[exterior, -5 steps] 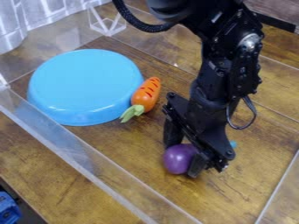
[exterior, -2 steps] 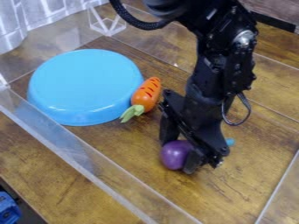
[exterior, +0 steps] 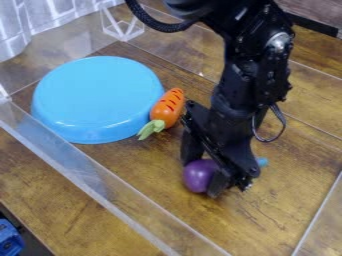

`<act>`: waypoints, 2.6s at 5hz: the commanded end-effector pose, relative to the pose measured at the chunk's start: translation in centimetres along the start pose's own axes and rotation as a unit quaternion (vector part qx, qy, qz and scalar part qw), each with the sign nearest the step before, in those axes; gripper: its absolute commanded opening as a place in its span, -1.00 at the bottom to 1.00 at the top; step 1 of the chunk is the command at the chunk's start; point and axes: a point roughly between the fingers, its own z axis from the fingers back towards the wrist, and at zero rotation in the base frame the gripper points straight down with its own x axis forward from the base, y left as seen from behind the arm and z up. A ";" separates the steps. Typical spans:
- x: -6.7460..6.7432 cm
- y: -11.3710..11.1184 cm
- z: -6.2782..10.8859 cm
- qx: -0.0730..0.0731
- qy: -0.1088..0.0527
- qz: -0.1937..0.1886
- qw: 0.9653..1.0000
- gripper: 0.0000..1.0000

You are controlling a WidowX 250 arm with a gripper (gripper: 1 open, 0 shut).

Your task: Put the purple eggplant on the blue tray

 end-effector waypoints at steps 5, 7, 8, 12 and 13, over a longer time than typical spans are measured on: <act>1.2 1.6 3.2 0.001 -0.058 0.008 0.998 -1.00; 1.1 1.8 3.2 0.002 -0.059 0.008 0.998 -1.00; 1.1 1.8 3.2 0.002 -0.059 0.008 0.998 -1.00; 1.1 2.2 3.2 0.003 -0.061 0.008 0.998 -1.00; 1.1 2.2 3.0 0.003 -0.062 0.008 0.998 -1.00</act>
